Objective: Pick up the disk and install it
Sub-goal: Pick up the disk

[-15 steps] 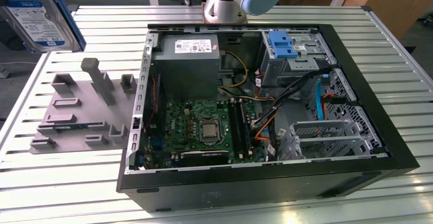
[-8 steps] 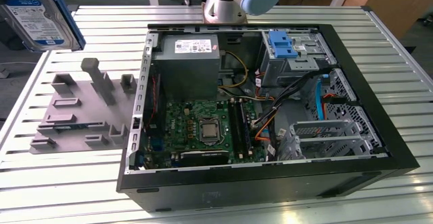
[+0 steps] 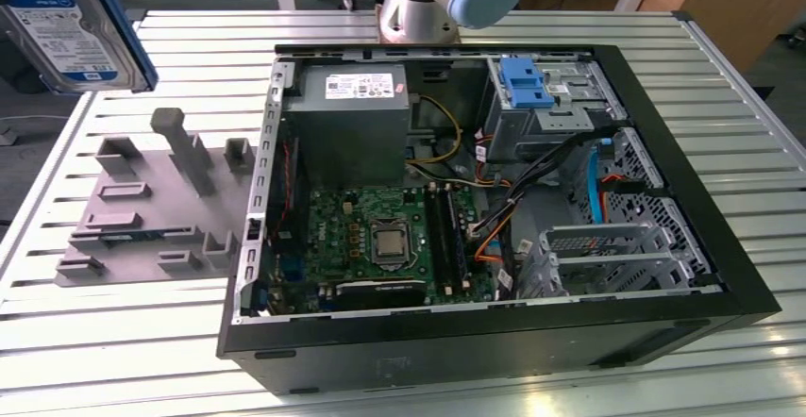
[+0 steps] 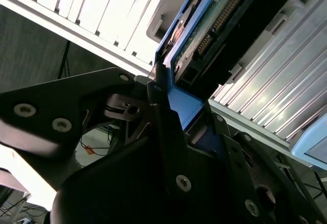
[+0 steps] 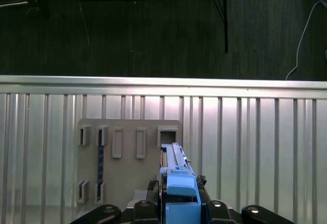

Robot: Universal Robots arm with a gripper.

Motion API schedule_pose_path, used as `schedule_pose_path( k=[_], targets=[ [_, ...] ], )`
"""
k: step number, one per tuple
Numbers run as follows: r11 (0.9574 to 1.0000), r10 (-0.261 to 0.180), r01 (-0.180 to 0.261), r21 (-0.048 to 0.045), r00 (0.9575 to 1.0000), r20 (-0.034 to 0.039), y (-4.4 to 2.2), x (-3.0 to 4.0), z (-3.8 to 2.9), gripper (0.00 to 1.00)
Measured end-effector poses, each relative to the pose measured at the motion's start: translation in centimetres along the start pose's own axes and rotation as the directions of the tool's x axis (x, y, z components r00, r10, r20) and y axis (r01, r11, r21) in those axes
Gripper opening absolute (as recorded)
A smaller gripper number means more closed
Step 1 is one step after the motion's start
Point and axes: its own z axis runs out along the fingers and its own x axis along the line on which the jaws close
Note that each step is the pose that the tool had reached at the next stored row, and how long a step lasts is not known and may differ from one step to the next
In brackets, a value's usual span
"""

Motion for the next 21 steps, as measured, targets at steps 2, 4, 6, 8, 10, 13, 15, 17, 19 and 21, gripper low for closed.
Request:
schedule_pose_path(
  k=[2,4,6,8,10,13,15,17,19,21],
  targets=[
    [1.0,0.0,0.0,0.0,1.0,0.0,0.0,0.0,-0.29,0.36],
    [1.0,0.0,0.0,0.0,1.0,0.0,0.01,-0.01,-0.56,0.36],
    [1.0,0.0,0.0,0.0,1.0,0.0,0.02,-0.01,-0.84,0.36],
    [1.0,0.0,0.0,-0.0001,1.0,0.0,0.02,-0.02,-1.12,0.36],
    [1.0,0.0,0.0,0.0001,1.0,0.0001,0.02,-0.02,-1.37,0.36],
    [1.0,0.0,0.0,0.0,1.0,0.0001,0.03,-0.03,-1.78,0.36],
    [1.0,0.0,0.0,0.0,1.0,0.0002,0.03,-0.03,-2.06,0.36],
    [1.0,0.0,0.0,0.0001,1.0,0.0006,0.04,-0.04,-2.3,0.36],
    [1.0,0.0,0.0,0.0001,1.0,0.0009,0.04,-0.02,-2.51,0.36],
    [1.0,0.0,0.0,-0.0002,1.0,0.0012,0.03,0.04,-2.66,0.36]
  ],
)
